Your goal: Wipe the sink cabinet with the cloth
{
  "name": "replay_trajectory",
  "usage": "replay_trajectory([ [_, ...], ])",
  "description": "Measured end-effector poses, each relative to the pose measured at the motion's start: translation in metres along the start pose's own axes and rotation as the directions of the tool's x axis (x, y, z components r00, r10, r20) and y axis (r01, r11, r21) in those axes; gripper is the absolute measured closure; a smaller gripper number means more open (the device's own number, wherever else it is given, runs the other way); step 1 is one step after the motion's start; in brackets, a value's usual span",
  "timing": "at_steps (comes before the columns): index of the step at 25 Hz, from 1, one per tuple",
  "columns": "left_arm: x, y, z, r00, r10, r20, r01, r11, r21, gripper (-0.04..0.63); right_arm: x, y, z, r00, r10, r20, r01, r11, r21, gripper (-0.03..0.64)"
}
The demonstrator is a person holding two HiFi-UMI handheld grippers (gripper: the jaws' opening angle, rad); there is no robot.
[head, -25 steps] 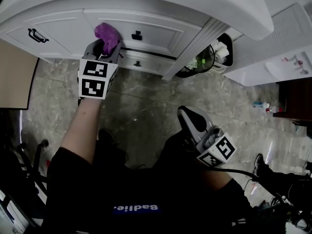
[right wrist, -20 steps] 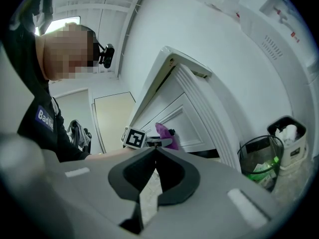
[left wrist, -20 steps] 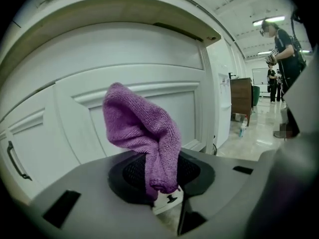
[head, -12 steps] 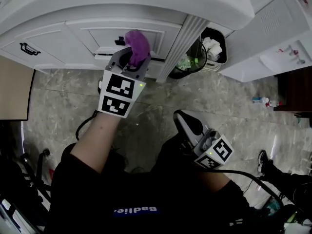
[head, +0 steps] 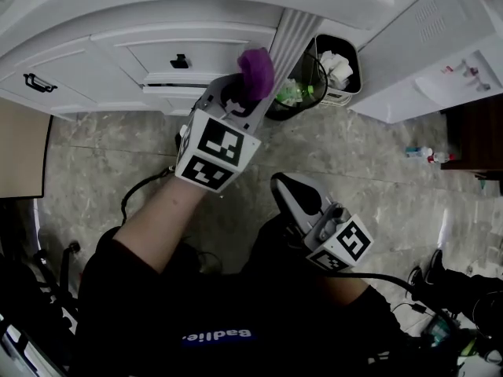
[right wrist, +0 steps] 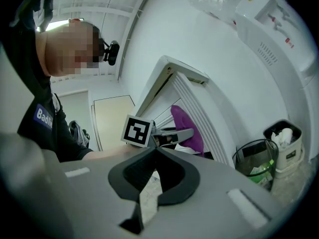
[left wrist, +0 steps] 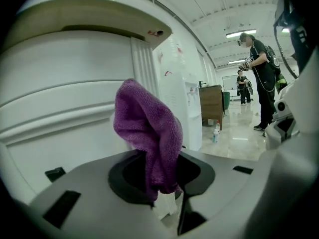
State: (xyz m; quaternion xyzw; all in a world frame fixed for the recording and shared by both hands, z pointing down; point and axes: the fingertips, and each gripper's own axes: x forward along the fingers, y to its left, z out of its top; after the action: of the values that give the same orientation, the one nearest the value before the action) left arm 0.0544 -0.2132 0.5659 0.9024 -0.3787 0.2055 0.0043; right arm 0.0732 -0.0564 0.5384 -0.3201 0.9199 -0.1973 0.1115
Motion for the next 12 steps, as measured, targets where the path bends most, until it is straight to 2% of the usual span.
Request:
replay_trajectory([
  [3, -0.027, 0.028, -0.026, 0.998, 0.067, -0.020, -0.068, 0.996, -0.053, 0.488, 0.007, 0.006, -0.012, 0.998, 0.021, -0.062, -0.023, 0.999, -0.029, 0.615],
  [6, -0.055, 0.066, -0.060, 0.985, 0.158, -0.076, -0.164, 0.984, -0.075, 0.488, 0.018, 0.015, -0.018, 0.993, 0.054, -0.104, -0.060, 0.997, -0.053, 0.615],
  [9, -0.079, 0.105, -0.090, 0.959, 0.258, -0.122, -0.270, 0.958, -0.095, 0.488, 0.031, 0.025, -0.021, 0.989, 0.084, -0.119, -0.093, 0.993, -0.071, 0.615],
  [12, -0.099, 0.140, -0.113, 0.923, 0.356, -0.145, -0.373, 0.921, -0.112, 0.488, 0.042, 0.038, -0.021, 0.986, 0.109, -0.130, -0.123, 0.987, -0.102, 0.615],
])
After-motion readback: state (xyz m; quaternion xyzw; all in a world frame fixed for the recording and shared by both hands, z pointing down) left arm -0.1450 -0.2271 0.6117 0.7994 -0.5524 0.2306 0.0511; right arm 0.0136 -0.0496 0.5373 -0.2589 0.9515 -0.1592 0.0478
